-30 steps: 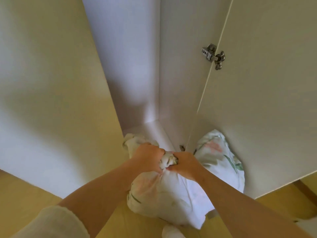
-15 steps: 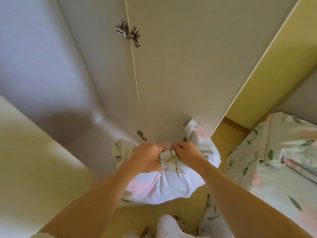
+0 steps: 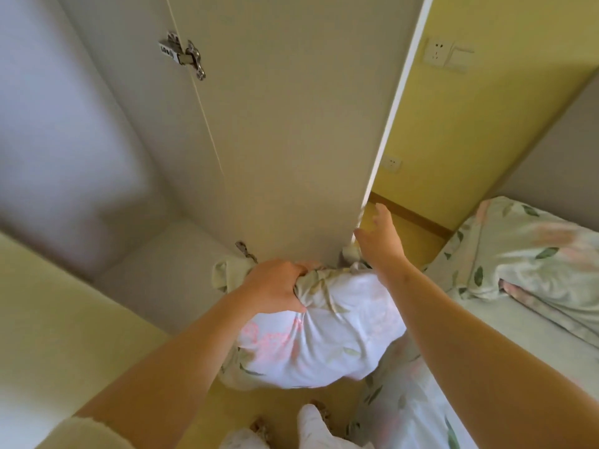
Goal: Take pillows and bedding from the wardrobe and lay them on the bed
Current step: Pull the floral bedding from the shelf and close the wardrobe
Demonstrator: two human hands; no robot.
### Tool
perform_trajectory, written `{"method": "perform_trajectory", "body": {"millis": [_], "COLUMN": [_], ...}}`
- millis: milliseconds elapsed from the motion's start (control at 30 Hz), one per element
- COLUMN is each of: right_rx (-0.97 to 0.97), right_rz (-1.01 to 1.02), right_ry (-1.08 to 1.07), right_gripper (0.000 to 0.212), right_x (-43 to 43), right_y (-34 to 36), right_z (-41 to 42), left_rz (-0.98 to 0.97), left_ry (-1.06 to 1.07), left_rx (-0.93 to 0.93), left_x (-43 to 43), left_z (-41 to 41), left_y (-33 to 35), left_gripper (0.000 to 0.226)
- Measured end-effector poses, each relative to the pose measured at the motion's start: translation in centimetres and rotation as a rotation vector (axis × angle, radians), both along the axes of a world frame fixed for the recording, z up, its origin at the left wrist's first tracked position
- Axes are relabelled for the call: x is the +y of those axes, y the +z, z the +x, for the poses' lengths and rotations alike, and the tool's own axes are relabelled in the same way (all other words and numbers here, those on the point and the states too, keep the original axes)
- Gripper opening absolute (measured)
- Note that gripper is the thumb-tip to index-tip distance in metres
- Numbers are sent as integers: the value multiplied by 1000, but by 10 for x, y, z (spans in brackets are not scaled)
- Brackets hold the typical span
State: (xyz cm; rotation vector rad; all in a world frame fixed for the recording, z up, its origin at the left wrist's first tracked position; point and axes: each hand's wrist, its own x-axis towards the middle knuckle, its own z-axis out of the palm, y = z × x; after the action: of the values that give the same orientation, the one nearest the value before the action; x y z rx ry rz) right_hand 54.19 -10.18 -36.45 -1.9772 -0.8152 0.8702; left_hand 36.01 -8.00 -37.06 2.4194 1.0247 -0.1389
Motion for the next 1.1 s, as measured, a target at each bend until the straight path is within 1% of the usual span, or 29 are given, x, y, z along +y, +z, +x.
{"method": "perform_trajectory", "body": {"millis": [33, 67, 133, 200, 300, 433, 567, 667, 767, 900, 967, 1033, 1100], "right_rx": [-31, -54, -53, 1, 8, -25, -15, -30, -15, 19, 18, 4, -13], "right_rz": [22, 51, 113, 152, 180, 206, 226, 240, 251, 238, 219, 192, 185], "right_ry": [45, 87, 133, 108, 56, 86, 115, 138, 157, 189, 249, 319, 402], "right_gripper": [64, 58, 34, 17, 6, 6, 7, 8, 7, 25, 30, 34, 37], "right_x": [4, 8, 14, 17, 17, 3, -14, -27, -39, -48, -49, -48, -45], "right_y": [3, 6, 9, 13, 11, 6, 4, 6, 6, 4, 5, 8, 12], "right_z": [3, 5, 6, 3, -1, -17, -53, -88, -126, -177, -199, -218, -238], "left_rz": [-2, -7, -16, -14, -16, -7, -3, 27, 41, 63, 91, 148, 194], "left_ry": [11, 24, 68, 120, 181, 242, 276, 289, 328, 355, 377, 404, 439], "left_rx": [4, 3, 1, -1, -10, -23, -38, -27, 2, 6, 2, -4, 0], "left_x": [0, 0, -2, -4, -9, -18, -29, -41, -45, -46, -49, -52, -54], "left_z": [3, 5, 8, 10, 7, -7, -34, -64, -100, -146, -168, -188, -207], "left_y": [-2, -4, -6, -4, -1, 1, 5, 6, 7, 17, 22, 27, 30], "left_gripper": [19, 18, 19, 19, 19, 19, 26, 16, 34, 36, 32, 23, 24]}}
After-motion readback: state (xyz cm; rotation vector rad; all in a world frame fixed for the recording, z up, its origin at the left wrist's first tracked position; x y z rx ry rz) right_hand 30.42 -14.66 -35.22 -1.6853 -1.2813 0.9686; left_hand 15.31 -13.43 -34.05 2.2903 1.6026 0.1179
